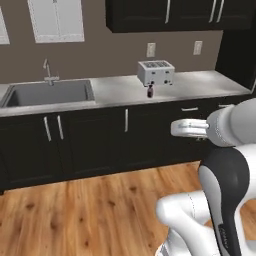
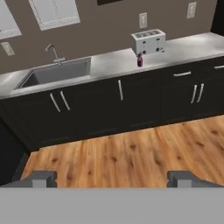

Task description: Move the drinks to the dining counter.

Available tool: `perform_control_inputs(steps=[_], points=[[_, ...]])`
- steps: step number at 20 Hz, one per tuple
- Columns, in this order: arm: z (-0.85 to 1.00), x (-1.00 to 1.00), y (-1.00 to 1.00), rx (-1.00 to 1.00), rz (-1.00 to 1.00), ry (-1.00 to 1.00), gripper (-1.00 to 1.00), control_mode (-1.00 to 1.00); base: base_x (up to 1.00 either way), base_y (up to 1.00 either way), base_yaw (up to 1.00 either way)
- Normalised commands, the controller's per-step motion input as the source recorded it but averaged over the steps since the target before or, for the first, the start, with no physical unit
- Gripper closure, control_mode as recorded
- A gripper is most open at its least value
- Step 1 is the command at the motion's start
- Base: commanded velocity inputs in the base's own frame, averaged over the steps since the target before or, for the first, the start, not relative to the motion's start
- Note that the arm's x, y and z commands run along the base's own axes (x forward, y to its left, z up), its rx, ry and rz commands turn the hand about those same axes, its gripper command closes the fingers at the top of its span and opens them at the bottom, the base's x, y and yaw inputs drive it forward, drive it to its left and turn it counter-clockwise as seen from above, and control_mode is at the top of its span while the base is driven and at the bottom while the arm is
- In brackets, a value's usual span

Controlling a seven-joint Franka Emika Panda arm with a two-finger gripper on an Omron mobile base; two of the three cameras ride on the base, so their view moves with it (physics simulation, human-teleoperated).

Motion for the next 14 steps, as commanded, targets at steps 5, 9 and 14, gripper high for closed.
perform_control_inputs(steps=[5,9,14], points=[[0.00,0.00,0.00,0.00,0.00,0.00,-1.00,1.00,1.00,0.18,0.09],[0.00,0.00,0.00,0.00,0.00,0.00,-1.00,1.00,0.88,0.88,-0.17],[0.00,0.00,0.00,0.00,0.00,0.00,-1.00,1.00,0.06,0.84,-0.62]])
